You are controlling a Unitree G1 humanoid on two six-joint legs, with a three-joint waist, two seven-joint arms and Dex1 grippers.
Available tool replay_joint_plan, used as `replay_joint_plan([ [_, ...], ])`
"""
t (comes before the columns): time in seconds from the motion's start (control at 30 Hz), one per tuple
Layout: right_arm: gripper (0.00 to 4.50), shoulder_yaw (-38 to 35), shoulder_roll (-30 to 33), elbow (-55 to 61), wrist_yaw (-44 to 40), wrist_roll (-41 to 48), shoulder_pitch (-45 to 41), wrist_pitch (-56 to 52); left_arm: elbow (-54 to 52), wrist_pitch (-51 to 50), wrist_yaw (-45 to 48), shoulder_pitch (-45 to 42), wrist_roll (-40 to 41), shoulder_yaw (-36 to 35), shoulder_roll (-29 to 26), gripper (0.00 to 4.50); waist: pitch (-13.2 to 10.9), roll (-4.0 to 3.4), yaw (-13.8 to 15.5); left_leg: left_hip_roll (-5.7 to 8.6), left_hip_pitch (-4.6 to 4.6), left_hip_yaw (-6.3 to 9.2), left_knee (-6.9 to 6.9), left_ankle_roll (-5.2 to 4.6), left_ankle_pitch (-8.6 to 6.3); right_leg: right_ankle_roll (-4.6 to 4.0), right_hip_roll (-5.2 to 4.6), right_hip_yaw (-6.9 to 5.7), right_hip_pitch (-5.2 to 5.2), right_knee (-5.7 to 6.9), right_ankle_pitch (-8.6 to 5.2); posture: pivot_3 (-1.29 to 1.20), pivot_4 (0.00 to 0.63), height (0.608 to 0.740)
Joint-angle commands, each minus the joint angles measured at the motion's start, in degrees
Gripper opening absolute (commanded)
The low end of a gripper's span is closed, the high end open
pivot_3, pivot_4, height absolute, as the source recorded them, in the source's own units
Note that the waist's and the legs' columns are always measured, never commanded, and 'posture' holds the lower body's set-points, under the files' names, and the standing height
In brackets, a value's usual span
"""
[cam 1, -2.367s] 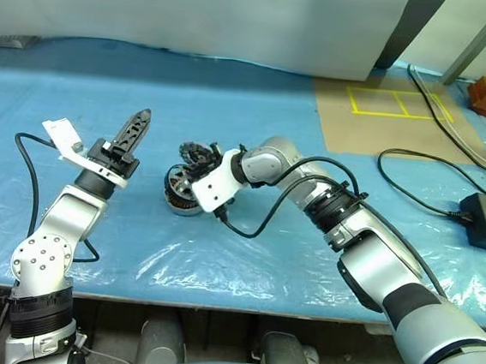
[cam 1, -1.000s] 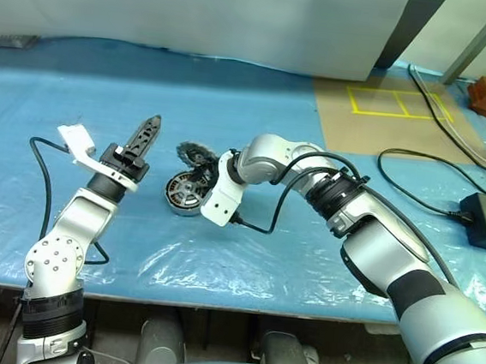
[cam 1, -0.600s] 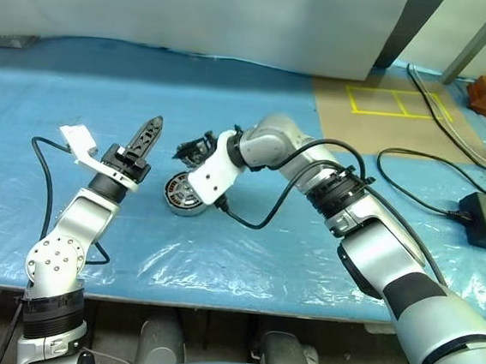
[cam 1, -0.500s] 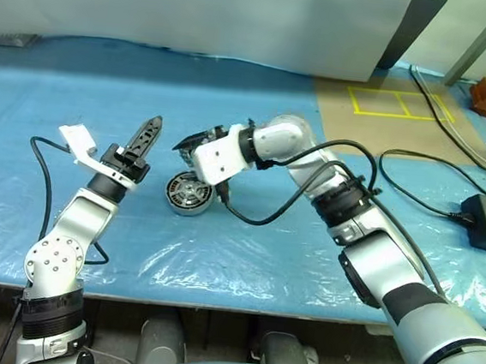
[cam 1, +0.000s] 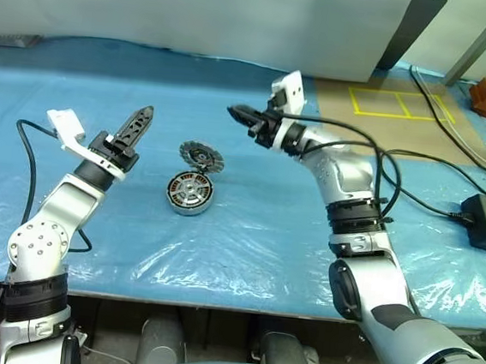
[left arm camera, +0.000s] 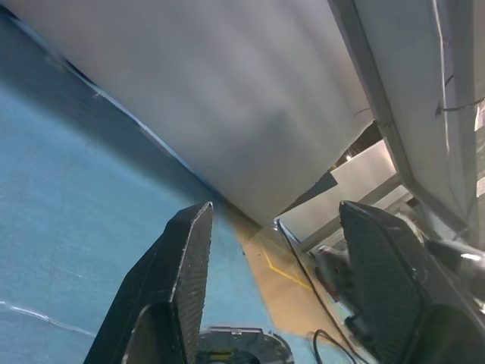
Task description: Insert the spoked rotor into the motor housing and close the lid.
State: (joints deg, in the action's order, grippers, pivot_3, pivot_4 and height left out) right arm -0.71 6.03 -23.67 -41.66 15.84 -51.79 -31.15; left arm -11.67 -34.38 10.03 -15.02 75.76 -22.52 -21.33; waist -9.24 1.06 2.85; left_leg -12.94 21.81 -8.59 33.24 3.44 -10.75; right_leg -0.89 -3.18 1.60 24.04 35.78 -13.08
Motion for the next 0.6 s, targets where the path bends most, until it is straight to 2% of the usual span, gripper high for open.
replay_joint_plan([
  [0.03, 0.01, -1.3, -1.5, -3.3, 3.5, 0.2, -1.6, 2.5, -0.1, -1.2, 3.0, -1.8, -1.2, -0.2, -2.4, 2.79, 0.0, 0.0, -0.1, 0.0, 0.06, 0.01, -0.02, 0.0, 0.0, 0.0, 0.0, -0.01, 0.06, -0.01, 0.0, 0.0, 0.15, 0.74],
  [0.17, 0.01, -1.5, -3.3, -8.9, 6.6, -0.7, -3.8, 6.2, -1.8, -2.4, 9.8, 0.1, -6.1, 1.5, -7.3, 2.79, 0.0, 0.0, -0.3, -0.01, 0.11, 0.01, -0.17, 0.03, -0.01, 0.01, 0.01, -0.04, 0.12, -0.05, 0.0, 0.0, 0.15, 0.74],
  [0.4, 0.01, 2.9, -3.8, -4.8, 0.3, -0.3, -2.9, 6.3, -5.9, -2.1, 28.8, 9.3, -16.5, 5.4, -19.3, 2.79, 0.0, -0.05, -0.2, -0.02, 0.18, 0.01, -0.22, 0.07, -0.03, 0.01, -0.01, -0.09, 0.18, -0.11, 0.0, 0.0, 0.15, 0.74],
  [0.6, 0.01, 7.0, -3.7, -0.8, -3.9, -1.0, -0.6, 5.3, -8.6, 2.1, 39.4, 15.8, -26.8, 10.4, -24.0, 2.79, 0.0, -0.06, -0.1, 0.0, 0.1, 0.01, -0.21, 0.06, -0.03, 0.0, -0.11, -0.09, 0.1, -0.07, -0.01, 0.0, 0.15, 0.74],
])
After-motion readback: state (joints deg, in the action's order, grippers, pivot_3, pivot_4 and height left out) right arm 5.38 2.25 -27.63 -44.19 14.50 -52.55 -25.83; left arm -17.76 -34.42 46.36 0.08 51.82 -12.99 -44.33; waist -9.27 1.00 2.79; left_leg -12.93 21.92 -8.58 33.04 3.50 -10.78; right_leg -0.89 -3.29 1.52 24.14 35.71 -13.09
